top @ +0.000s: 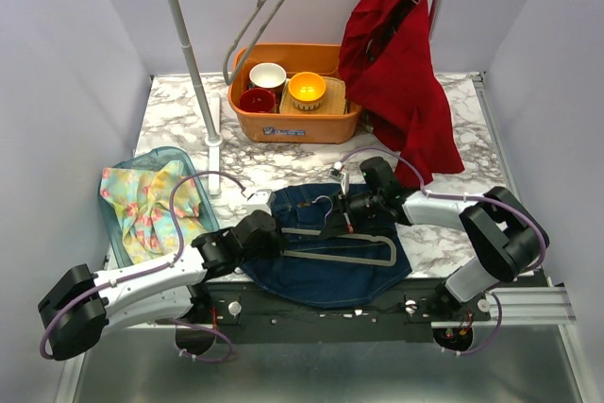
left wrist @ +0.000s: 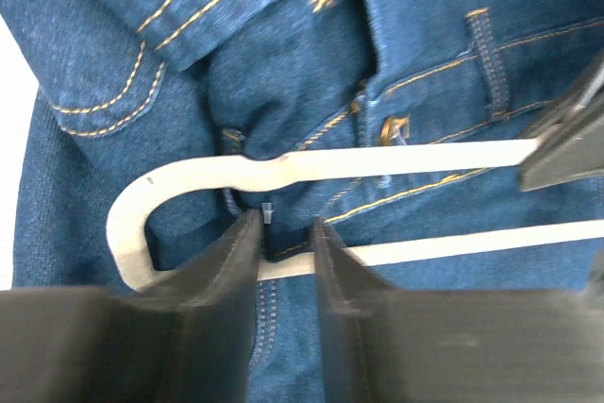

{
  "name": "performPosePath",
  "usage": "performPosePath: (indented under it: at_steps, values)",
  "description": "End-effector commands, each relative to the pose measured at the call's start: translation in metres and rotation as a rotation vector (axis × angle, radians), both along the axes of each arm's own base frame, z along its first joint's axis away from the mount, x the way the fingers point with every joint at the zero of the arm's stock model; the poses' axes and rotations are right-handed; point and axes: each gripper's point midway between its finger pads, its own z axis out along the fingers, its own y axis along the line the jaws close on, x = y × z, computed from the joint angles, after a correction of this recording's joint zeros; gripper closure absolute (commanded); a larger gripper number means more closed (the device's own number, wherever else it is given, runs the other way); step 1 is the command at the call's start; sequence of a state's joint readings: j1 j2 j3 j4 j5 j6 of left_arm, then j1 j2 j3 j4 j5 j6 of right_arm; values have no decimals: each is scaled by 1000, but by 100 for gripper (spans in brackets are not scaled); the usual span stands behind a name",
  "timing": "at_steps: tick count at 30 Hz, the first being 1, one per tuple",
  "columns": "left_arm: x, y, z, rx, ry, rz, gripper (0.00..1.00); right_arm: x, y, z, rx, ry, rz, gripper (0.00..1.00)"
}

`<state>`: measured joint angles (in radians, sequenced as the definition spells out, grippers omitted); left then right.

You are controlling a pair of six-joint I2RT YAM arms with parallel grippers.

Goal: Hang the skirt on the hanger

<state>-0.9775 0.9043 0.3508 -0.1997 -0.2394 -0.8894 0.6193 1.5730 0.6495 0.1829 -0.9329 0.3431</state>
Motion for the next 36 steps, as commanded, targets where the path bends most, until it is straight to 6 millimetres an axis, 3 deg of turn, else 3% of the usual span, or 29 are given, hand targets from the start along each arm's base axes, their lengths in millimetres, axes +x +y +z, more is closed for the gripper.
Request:
performPosePath:
  at_steps: [1,4,10,16,17,20,24,28,31,36]
  values:
    - [13,-6,25,1,-77,-4,77,7,1,4,11,-12,9,99]
    - [13,-8,42,-12,-99,-24,92,7,2,8,23,-30,24,99]
    - [13,-14,89,-64,-162,-77,99,16,-1,20,43,-89,18,99]
    - [18,-17,162,-125,-289,-116,100,30,-9,28,36,-142,0,99]
    - [20,-18,181,-148,-319,-112,100,32,-10,31,38,-152,-4,99]
    - [22,-15,212,-159,-373,-115,100,38,-14,33,32,-183,-17,99]
    - [25,0,237,-144,-428,-82,100,51,-24,37,24,-196,-57,99]
    - [23,31,265,-177,-508,6,100,61,-34,33,-6,-211,-84,99]
    - [23,58,276,-190,-555,105,100,62,-36,25,-37,-206,-86,99]
    - [26,80,249,-196,-542,221,100,63,-38,16,-73,-184,-78,100]
